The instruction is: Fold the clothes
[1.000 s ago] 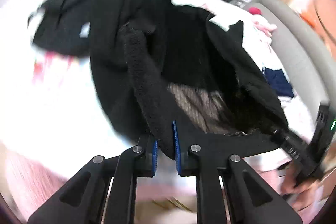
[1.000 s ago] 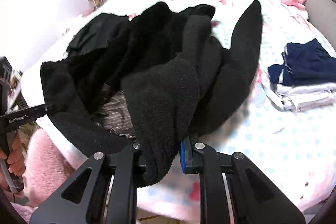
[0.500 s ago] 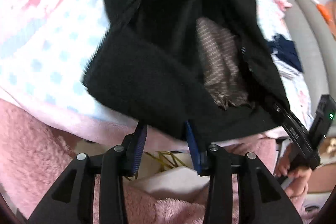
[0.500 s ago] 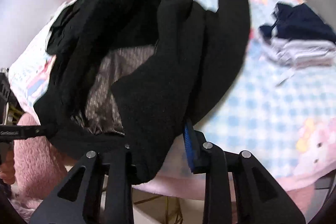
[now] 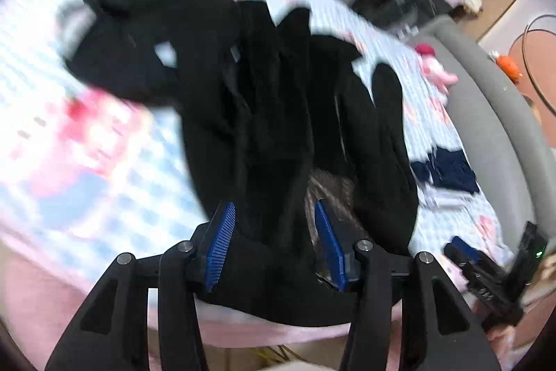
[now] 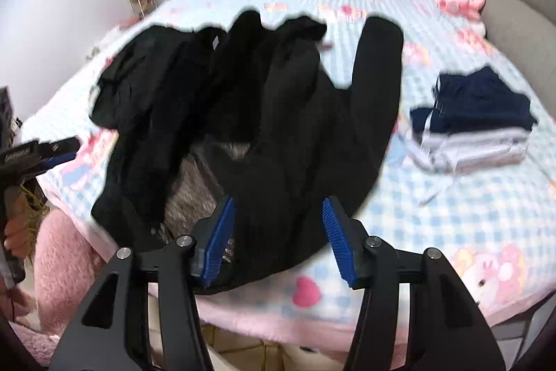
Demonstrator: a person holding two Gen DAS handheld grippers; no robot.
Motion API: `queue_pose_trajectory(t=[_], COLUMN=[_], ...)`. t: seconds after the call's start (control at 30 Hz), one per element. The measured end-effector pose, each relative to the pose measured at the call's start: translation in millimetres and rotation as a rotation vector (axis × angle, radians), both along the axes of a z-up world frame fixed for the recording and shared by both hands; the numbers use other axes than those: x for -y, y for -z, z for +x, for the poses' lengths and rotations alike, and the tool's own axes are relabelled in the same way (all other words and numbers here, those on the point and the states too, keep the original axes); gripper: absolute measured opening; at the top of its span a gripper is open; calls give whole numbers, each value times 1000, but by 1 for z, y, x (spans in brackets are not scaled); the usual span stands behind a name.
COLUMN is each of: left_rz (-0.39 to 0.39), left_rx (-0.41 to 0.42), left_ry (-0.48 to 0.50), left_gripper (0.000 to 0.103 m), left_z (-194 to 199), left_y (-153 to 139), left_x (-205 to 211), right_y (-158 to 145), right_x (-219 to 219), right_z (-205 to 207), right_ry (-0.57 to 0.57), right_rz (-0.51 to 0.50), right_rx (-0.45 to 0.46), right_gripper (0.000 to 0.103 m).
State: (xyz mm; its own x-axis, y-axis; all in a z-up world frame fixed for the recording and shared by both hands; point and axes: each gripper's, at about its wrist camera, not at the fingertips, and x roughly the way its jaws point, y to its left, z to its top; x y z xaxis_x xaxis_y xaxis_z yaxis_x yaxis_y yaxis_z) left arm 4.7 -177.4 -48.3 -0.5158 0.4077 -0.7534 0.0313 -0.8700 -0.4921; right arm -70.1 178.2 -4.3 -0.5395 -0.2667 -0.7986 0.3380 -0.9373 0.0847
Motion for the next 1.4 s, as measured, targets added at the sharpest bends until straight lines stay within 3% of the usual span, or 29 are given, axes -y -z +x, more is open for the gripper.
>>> queue_pose_trajectory(t=[0.07,0.13,0.27,0.33,0.4,0.43,0.47,0.5,0.53,0.6,0.67,0.77,0.83,0.87,0.9,0.97,1.0,1.07,1.13,1.17,1.2,1.3,1.4], left_rz=[-4,-89,-168,-185,-171,-163,-139,-147,-156,-196,-186,-225,-276,-292,-299,-315,-330,-360,-303,-255,-207,-71,130], left_rx=[76,110,54,32,31,36,92,130,162,104,65,39,67,92,111,115,87,-46,-181,-195,-204,-87,140], left_ry=[26,36,-59,-94,-96,-93,-57,-35,-16,-10,-36,-122,-149,-151,-155,-179,-198,-233,-173,-99,-24,173,256], left_gripper=[50,50,52,61,78,78,72,53,46,35,30,28,29,36,40,41,41,42,52,60,60,60,64], left_z=[-8,-11,-7,-9,-16,-20,-27,-28,-29,-21,-11,9,13,14,13,13,14,23,28,24,19,-16,-57], left_y=[22,41,32,28,32,35,48,60,71,70,59,38,34,35,35,27,19,-10,-31,-31,-31,-2,45], left_x=[-11,-23,-18,-14,-10,-8,-11,-15,-19,-24,-19,-4,-1,0,0,-1,-3,-14,-34,-48,-62,-103,-134], right_y=[14,23,30,34,45,52,61,76,90,111,119,103,91,85,82,77,76,74,78,84,91,104,97], right_x=[-1,-1,12,24,31,35,38,39,37,33,28,16,7,2,-4,-20,-29,-45,-66,-72,-78,-80,-73], right_z=[-2,-6,-20,-30,-42,-48,-55,-62,-65,-65,-58,-50,-45,-42,-40,-38,-38,-42,-53,-60,-67,-85,-89], right_ry=[8,11,-46,-100,-101,-92,-83,-72,-75,-84,-110,-140,-157,-155,-141,-91,-57,22,101,131,157,179,147], right_rz=[-14,-22,22,44,52,59,69,77,53,-5,-68,-100,-121,-138,-146,-145,-147,-155,-194,-226,-253,-260,-318], right_rx=[31,46,26,19,27,33,52,103,150,213,242,232,222,216,209,186,170,148,169,200,229,292,268], right_gripper=[54,54,65,68,70,70,70,70,71,59,41,29,29,29,31,49,53,53,54,54,54,54,55])
